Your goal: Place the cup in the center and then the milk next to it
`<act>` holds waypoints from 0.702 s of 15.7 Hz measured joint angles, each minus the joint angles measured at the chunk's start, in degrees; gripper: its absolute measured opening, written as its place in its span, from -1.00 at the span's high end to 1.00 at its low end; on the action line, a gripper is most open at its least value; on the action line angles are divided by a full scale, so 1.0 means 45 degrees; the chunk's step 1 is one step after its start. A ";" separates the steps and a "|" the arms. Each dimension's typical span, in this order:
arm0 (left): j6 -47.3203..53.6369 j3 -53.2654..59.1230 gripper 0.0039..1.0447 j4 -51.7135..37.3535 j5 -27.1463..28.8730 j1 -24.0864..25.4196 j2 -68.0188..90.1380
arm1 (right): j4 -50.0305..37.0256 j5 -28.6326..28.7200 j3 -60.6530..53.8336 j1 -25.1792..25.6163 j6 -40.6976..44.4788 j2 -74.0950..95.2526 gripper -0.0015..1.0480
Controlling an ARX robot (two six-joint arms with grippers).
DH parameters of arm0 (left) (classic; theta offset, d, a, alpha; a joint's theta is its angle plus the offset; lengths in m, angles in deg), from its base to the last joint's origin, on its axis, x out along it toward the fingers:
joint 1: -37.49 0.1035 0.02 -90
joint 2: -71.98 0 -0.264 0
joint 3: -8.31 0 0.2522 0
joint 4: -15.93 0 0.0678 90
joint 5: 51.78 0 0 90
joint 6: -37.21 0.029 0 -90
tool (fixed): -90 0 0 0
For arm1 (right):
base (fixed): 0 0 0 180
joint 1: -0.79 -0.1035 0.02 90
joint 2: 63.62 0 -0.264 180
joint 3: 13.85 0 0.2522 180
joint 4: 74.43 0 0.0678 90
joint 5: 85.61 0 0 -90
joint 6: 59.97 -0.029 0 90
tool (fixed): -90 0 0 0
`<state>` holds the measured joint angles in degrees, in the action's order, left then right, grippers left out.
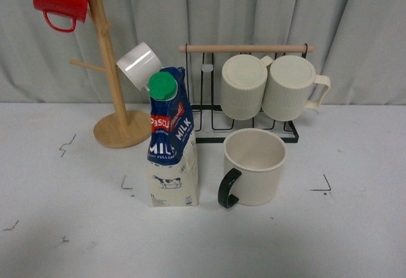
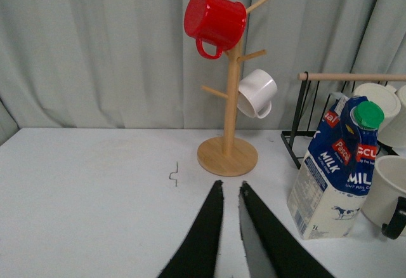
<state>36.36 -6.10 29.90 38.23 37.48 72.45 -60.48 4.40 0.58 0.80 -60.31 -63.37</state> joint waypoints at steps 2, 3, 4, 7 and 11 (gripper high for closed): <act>0.0005 0.0000 0.31 0.0000 0.0000 0.0000 0.0000 | 0.0005 0.0000 0.0000 0.0000 0.0000 0.0000 -0.87; 0.0005 0.0000 0.10 0.0000 0.0000 0.0000 0.0000 | 0.0005 0.0000 0.0000 0.0000 0.0000 0.0000 -0.87; 0.0005 0.0000 -0.15 0.0000 0.0000 0.0000 0.0000 | 0.0005 0.0000 0.0000 0.0000 0.0000 0.0000 -0.87; 0.0005 0.0000 -0.84 0.0000 0.0000 0.0000 0.0000 | 0.0005 0.0000 0.0000 0.0000 0.0000 0.0000 -0.87; 0.0015 0.0000 -0.88 0.0000 0.0000 0.0000 0.0000 | 0.0005 0.0000 0.0000 0.0000 0.0000 0.0000 -0.87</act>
<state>36.43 -6.10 29.90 38.23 37.48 72.45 -60.46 4.40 0.58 0.80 -60.31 -63.37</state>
